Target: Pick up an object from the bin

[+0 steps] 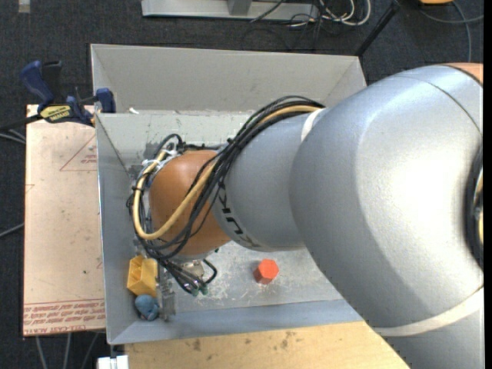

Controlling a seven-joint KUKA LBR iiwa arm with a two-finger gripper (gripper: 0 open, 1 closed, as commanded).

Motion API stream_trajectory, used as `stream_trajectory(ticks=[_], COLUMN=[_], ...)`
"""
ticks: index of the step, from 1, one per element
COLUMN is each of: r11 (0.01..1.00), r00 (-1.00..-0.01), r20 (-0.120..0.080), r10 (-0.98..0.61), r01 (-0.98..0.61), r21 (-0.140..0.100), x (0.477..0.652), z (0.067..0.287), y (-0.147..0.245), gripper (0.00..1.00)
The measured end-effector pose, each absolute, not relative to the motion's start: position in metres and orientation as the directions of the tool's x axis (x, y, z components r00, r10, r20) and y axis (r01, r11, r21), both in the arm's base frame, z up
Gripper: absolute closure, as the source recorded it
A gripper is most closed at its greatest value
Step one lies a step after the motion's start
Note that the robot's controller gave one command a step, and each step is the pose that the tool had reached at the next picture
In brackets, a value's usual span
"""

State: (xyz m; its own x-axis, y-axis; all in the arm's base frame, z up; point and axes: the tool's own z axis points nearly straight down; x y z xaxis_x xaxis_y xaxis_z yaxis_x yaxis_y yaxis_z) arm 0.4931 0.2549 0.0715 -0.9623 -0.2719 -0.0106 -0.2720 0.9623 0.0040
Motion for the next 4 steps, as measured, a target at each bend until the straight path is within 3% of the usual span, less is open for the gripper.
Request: stream_trajectory(ticks=[1,2,3,4], r11=[0.965,0.797,0.798,0.662], r00=[-0.965,-0.797,-0.798,-0.662], r20=[-0.005,-0.005,-0.014,-0.001], r10=[-0.262,-0.603,-0.602,-0.749], r01=[-0.262,-0.603,-0.602,-0.749], r21=[0.002,-0.001,-0.003,0.000], x=[0.494,0.484,0.536,0.531], z=[0.070,0.168,0.282,0.278], y=[0.250,0.219,0.222,0.200], gripper=[1.00,1.00,1.00,1.00])
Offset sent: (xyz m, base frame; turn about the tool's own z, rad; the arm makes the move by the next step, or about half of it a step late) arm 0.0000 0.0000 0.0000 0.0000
